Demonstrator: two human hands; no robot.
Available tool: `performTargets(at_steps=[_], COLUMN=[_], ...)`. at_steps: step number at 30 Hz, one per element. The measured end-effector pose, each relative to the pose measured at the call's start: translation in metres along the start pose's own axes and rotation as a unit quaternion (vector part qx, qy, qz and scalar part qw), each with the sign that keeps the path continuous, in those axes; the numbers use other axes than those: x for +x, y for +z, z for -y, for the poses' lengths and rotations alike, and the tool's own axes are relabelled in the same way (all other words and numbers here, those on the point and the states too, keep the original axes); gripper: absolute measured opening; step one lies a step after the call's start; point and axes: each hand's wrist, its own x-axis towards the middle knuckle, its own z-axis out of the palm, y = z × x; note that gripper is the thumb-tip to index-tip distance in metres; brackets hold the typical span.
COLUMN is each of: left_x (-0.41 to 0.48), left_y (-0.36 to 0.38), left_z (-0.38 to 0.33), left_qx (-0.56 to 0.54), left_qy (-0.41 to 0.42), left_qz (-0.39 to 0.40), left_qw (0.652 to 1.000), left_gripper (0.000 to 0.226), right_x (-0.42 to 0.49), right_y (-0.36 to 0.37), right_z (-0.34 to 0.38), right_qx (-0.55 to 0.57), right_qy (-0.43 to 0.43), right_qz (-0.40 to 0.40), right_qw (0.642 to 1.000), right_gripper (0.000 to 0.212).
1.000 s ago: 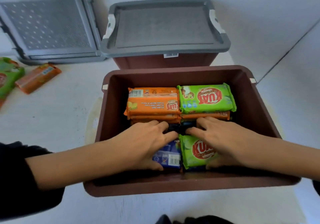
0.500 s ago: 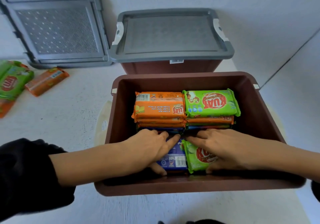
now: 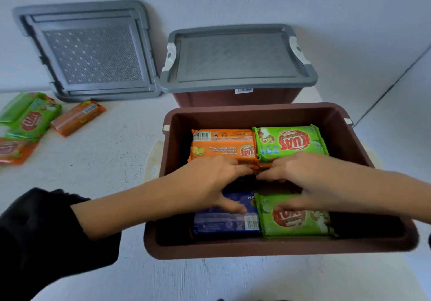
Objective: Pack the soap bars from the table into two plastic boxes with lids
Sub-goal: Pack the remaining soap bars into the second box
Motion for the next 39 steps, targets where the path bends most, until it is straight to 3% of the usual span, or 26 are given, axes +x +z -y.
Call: performTargets(at_steps=[5,9,13,20,25,29,33,39], left_x=[-0.037,-0.097,-0.175,-0.293,-0.309,-0.292,-0.289,-0.297], left_y=[-0.053,-0.073,-0.058,0.007,0.062,0.085,0.095,0.084], left_z=[0.027,0.083,0.156,0.272,0.327,0.339,0.347,0.347], left_qx=[-0.14,-0.118,-0.117,-0.159,-0.266,-0.256,-0.261,-0.276], left_qy=[-0.042,-0.155,-0.301,-0.56,-0.695,-0.719,-0.735,-0.725], left_qz=[-0.199,-0.344,-0.407,-0.321,-0.289,-0.289,-0.309,-0.297], left_qw=[0.969,0.918,0.854,0.747,0.602,0.578,0.544,0.558], left_gripper=[0.03,0.024,0.021,0.04,0.07,0.073,0.075,0.064], right_x=[0.02,0.076,0.16,0.323,0.41,0.441,0.451,0.447], right_y=[-0.067,-0.108,-0.134,-0.135,-0.106,-0.078,-0.073,-0.08], right_z=[0.009,0.046,0.097,0.17,0.177,0.163,0.152,0.159], right_qx=[0.029,0.051,0.045,0.036,0.021,-0.036,-0.105,-0.082], right_qy=[-0.009,-0.073,-0.138,-0.183,-0.144,-0.158,-0.177,-0.204], right_qz=[-0.145,-0.226,-0.261,-0.214,-0.121,-0.042,-0.077,-0.097], right_qw=[0.989,0.97,0.954,0.959,0.982,0.986,0.976,0.971], right_gripper=[0.045,0.045,0.048,0.043,0.064,0.086,0.082,0.075])
